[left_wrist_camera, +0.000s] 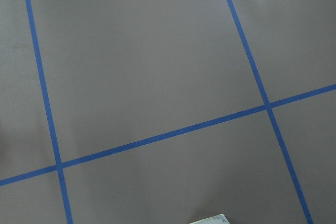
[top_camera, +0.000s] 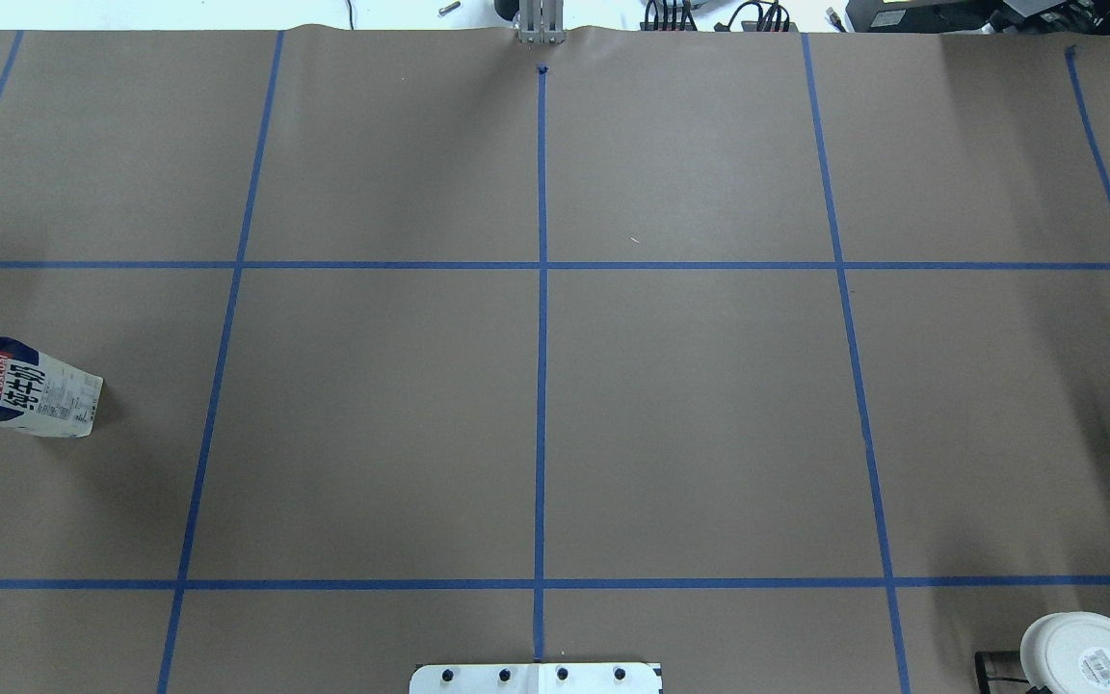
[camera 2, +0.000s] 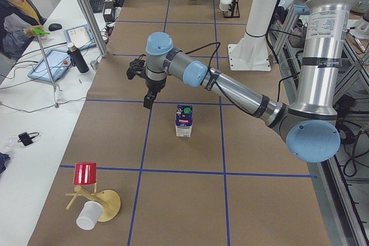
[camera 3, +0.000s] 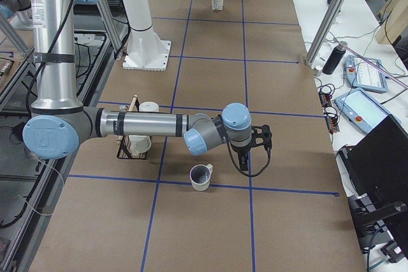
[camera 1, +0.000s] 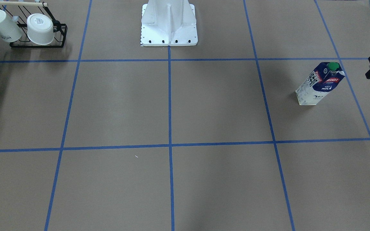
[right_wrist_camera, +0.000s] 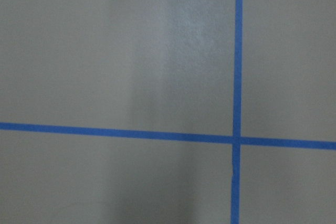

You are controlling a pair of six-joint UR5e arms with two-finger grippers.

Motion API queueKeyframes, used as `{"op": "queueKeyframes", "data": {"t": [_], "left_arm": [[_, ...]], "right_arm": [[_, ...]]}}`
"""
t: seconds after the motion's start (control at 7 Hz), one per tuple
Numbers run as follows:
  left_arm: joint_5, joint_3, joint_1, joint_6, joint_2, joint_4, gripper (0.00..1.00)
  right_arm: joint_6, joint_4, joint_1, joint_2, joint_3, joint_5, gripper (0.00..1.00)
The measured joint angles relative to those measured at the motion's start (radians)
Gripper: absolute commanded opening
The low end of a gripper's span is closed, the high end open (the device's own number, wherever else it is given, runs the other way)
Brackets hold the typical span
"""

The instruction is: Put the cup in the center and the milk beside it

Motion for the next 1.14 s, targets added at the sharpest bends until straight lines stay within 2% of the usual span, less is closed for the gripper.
{"op": "queueKeyframes", "data": {"t": [0.29, 0.57, 0.71, 0.86, 1.0, 1.14], "left_arm": [[0.0, -0.002, 0.0, 0.0, 0.001, 0.0, 0.99], [0.0, -0.007, 0.0, 0.0, 0.004, 0.0, 0.99], [0.0, -0.008, 0.0, 0.0, 0.005, 0.0, 0.99], [0.0, -0.008, 0.0, 0.0, 0.005, 0.0, 0.99], [0.0, -0.008, 0.0, 0.0, 0.005, 0.0, 0.99], [0.0, -0.007, 0.0, 0.0, 0.005, 0.0, 0.99]], "right_arm": [[-0.001, 0.105, 0.0, -0.141, 0.005, 0.004, 0.88], [-0.009, 0.119, 0.0, -0.202, -0.008, 0.009, 0.82], [-0.016, 0.118, -0.001, -0.209, -0.026, 0.01, 0.72], [-0.022, 0.117, -0.006, -0.209, -0.042, 0.01, 0.58], [-0.025, 0.117, -0.01, -0.208, -0.054, 0.011, 0.01], [-0.025, 0.116, -0.015, -0.207, -0.063, 0.012, 0.0]]}}
